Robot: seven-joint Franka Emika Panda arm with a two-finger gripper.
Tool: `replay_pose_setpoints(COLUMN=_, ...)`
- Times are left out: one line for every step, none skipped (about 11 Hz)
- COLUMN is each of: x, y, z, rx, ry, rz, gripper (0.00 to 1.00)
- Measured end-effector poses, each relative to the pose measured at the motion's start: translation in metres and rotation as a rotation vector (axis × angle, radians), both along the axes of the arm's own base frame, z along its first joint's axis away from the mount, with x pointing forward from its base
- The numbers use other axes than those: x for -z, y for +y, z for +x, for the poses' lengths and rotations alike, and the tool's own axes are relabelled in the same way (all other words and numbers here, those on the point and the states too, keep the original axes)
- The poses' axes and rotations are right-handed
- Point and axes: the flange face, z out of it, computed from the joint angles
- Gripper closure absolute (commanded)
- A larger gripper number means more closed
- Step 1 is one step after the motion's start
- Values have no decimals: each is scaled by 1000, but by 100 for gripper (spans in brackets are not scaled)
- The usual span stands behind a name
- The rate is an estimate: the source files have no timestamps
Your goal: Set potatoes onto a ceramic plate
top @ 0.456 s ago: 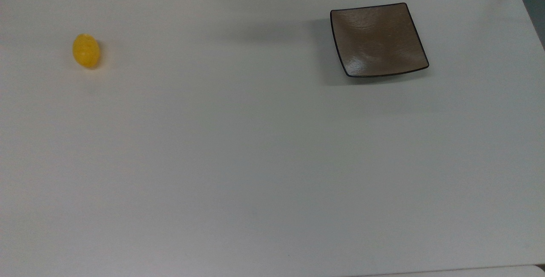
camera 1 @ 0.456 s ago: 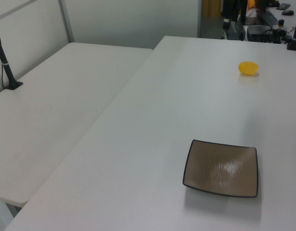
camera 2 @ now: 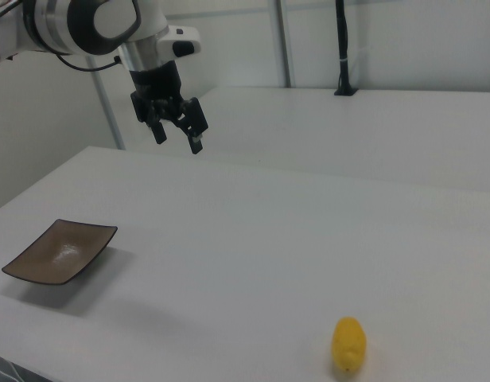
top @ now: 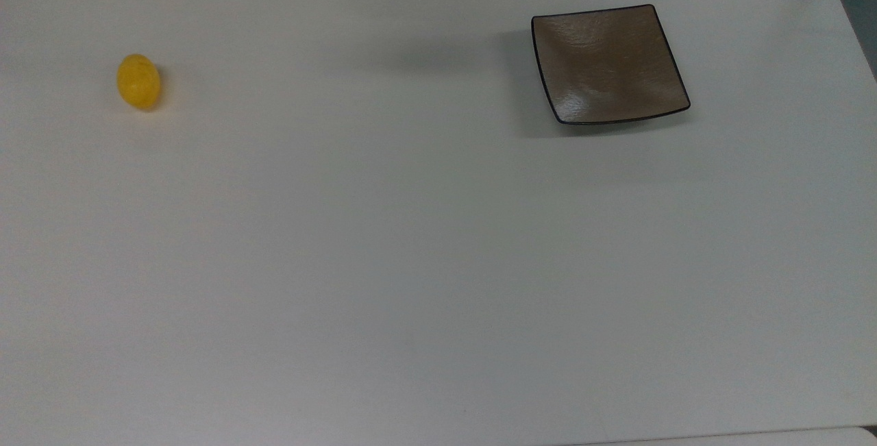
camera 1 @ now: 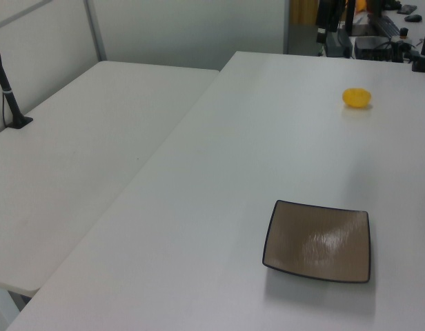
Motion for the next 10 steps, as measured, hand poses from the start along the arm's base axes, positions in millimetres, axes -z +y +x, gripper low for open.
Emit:
replay_pose_setpoints(x=0, y=0, z=0, rx=0, ry=0, rz=0, gripper=0)
replay_pose_setpoints(x=0, y=0, z=0, rx=-1, ry=0, rz=0, gripper=0)
replay_pose_setpoints(x=0, y=2, z=0, rx=-4, ry=0, rz=0, gripper=0)
replay_pose_setpoints(x=0, y=5, z=0, rx=-9, ry=0, rz=0, gripper=0)
replay_pose_setpoints(x=0, y=7, z=0, rx=-13, ry=0, rz=0, gripper=0)
replay_pose_setpoints(x=0, y=8, z=0, rx=-14, ry=0, rz=0, gripper=0)
replay_pose_setpoints(x=0, y=8, z=0, rx=-14, ry=0, rz=0, gripper=0)
replay_pose_setpoints(x=0, y=8, z=0, rx=-21, ry=0, rz=-1, gripper=0)
replay_pose_setpoints(x=1, y=7, z=0, rx=-58, ry=0, rz=-4, gripper=0)
replay_pose_setpoints(x=2, y=6, z=0, rx=-111, ry=2, rz=-10, gripper=0)
